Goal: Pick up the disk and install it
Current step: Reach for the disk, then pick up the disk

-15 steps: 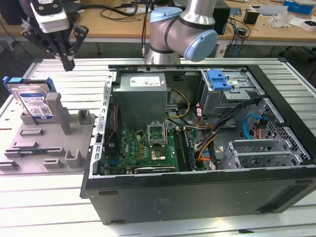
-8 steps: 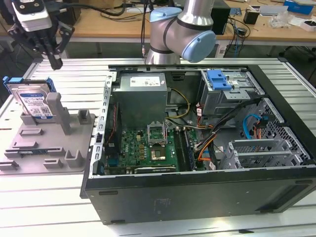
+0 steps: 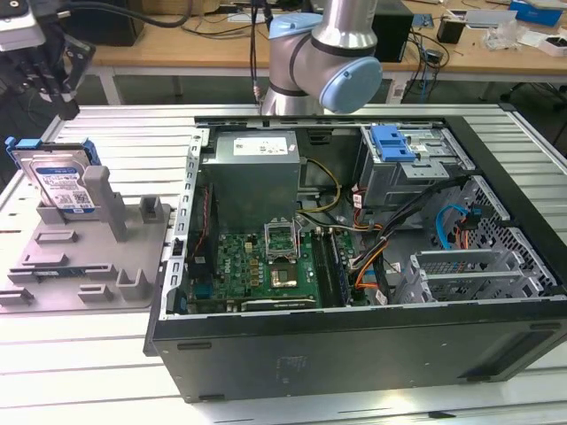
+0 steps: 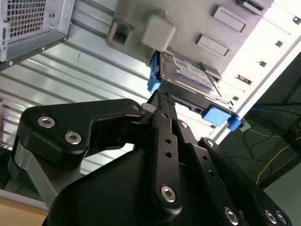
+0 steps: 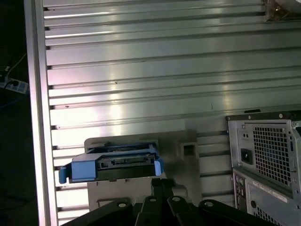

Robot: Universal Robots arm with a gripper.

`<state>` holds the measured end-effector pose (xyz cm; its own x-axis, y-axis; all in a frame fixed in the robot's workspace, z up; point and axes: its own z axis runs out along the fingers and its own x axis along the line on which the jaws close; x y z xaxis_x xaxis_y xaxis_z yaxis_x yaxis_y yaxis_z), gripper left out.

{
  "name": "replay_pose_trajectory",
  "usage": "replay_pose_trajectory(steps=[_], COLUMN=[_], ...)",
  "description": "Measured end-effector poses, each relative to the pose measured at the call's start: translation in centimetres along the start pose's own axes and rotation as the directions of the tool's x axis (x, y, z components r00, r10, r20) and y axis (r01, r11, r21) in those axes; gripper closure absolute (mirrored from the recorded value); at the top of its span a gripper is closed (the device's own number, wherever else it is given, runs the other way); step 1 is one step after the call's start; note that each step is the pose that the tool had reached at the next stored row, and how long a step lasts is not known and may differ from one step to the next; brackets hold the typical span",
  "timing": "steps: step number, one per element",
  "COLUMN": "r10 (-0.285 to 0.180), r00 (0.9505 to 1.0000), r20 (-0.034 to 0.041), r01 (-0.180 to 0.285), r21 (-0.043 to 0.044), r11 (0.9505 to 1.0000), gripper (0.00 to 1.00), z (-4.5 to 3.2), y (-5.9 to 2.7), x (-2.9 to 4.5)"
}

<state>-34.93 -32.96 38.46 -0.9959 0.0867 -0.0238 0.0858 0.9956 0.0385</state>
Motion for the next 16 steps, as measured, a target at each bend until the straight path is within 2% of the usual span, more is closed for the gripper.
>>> replay_pose_trajectory(steps=[7, 16], r10=[0.003, 0.005], r00=[1.0000, 1.0000], r20=[0.0002, 0.0002], r01=[-0.003, -0.005], r21=[0.0000, 0.0002], r11=[1.0000, 1.0000], gripper=[0.89, 0.89], z=[0.02, 0.02], y=[0.54, 0.58], x=[2.35, 2.51])
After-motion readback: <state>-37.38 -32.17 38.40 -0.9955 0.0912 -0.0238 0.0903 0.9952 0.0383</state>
